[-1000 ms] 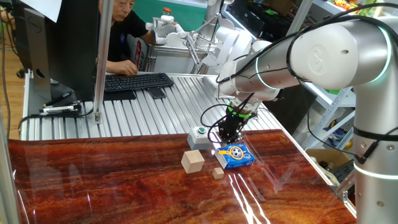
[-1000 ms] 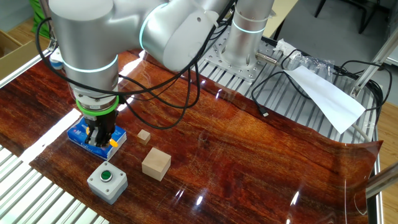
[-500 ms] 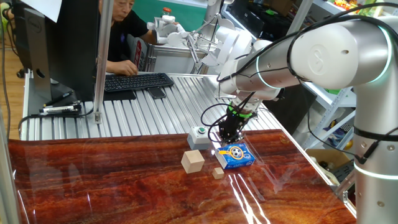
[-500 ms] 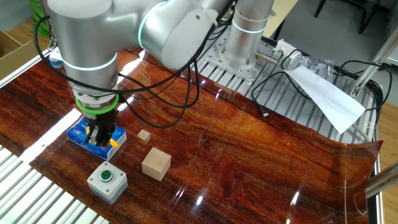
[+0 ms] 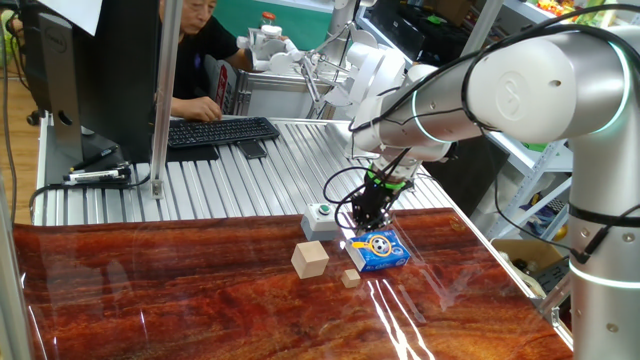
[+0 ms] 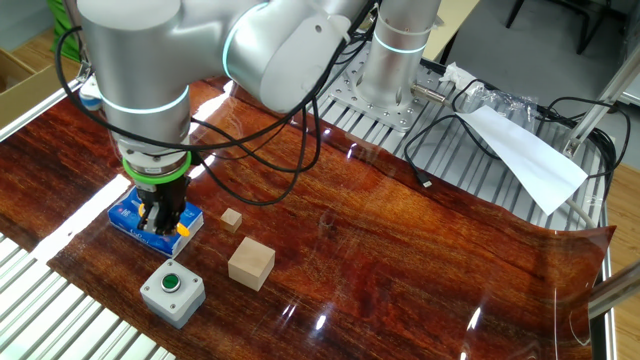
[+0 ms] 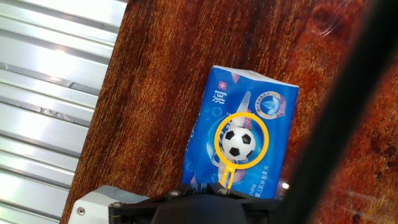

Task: Remove the bubble ring from the ball

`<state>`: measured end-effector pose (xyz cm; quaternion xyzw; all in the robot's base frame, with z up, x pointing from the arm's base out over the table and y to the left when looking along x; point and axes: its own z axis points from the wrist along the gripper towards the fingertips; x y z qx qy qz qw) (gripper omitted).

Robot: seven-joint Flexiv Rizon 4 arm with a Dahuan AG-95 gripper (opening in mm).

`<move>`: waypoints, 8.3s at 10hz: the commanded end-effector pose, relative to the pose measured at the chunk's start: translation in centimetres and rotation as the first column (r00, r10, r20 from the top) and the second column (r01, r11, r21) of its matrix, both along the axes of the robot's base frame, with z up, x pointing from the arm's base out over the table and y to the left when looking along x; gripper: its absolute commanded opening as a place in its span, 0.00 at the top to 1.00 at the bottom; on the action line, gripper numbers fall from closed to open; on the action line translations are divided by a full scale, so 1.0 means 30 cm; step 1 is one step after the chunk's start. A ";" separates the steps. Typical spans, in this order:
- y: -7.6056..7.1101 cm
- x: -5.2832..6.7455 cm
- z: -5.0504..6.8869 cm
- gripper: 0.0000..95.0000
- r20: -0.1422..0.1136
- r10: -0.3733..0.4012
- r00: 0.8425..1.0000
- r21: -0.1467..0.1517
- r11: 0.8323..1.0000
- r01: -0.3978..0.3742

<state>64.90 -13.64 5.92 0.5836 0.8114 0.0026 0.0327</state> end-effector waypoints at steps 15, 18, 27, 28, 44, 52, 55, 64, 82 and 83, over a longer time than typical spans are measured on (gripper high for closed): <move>-0.034 -0.081 -0.014 0.80 0.035 -0.053 0.998 0.037 0.998 0.052; -0.033 -0.081 -0.017 0.80 0.034 -0.057 0.998 0.046 0.997 0.055; -0.030 -0.079 -0.036 0.80 0.045 -0.058 0.997 0.042 0.998 0.056; -0.030 -0.079 -0.036 0.80 0.047 -0.062 0.997 0.041 0.997 0.060; -0.025 -0.072 -0.030 0.80 0.042 -0.068 0.997 0.044 0.997 0.067; -0.022 -0.070 -0.045 0.80 0.049 -0.054 0.997 0.044 0.998 0.052; -0.022 -0.070 -0.045 1.00 0.053 -0.047 0.997 0.042 0.998 0.045; -0.022 -0.070 -0.045 0.60 0.054 -0.073 0.996 0.049 0.996 0.071; -0.019 -0.064 -0.065 0.60 0.056 -0.066 0.996 0.045 0.997 0.063; -0.018 -0.068 -0.066 0.40 0.056 -0.066 0.996 0.048 0.997 0.063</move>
